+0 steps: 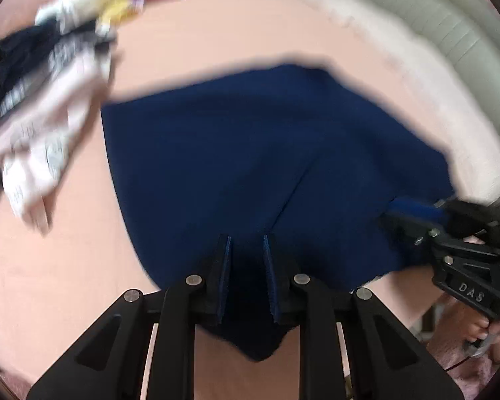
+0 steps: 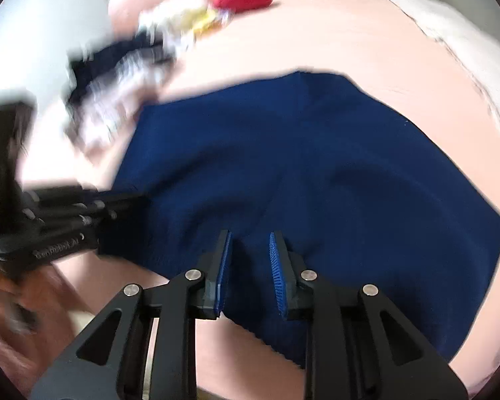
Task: Fold clothes
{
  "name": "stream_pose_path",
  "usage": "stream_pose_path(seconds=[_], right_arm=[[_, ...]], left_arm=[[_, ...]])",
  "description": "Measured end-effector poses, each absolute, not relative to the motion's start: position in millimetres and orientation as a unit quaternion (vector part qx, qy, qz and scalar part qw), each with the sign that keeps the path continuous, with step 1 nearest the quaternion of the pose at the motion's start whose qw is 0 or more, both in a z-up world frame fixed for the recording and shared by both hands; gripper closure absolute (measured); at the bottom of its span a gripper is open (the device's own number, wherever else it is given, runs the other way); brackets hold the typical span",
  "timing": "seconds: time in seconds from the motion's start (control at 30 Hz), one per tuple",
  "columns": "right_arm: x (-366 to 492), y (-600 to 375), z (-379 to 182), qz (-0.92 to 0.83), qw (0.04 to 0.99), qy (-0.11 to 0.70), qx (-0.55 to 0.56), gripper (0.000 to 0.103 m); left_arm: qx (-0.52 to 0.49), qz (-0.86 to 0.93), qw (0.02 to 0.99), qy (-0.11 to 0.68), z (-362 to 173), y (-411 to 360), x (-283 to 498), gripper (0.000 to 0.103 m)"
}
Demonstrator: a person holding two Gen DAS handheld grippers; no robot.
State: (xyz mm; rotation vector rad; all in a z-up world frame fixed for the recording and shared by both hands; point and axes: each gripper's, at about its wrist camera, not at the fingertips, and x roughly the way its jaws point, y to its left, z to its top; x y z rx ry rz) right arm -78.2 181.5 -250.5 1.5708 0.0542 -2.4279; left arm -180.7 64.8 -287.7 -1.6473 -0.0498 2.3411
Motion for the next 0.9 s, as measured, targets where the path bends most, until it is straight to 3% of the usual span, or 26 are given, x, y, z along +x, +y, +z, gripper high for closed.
stream_pose_path(seconds=[0.13, 0.33, 0.53, 0.6, 0.9], right_arm=[[-69, 209, -247, -0.834, 0.104, -0.008, 0.541, 0.084], [-65, 231, -240, -0.844, 0.108, -0.121, 0.511, 0.082], [-73, 214, -248, -0.837, 0.087, -0.045, 0.538, 0.083], [-69, 222, -242, -0.835, 0.009, -0.092, 0.542, 0.083], [-39, 258, -226, -0.850, -0.015, -0.157, 0.502, 0.076]], left_arm=[[-0.569, 0.806, 0.161, -0.022, -278, 58, -164, 0.079], [-0.510, 0.840, 0.182, -0.033, -264, 75, -163, 0.079], [-0.540, 0.821, 0.187, 0.015, -292, 97, -178, 0.079], [-0.546, 0.811, 0.208, 0.029, -291, 96, -168, 0.074], [-0.490, 0.841, 0.225, -0.045, -272, 71, -183, 0.071]])
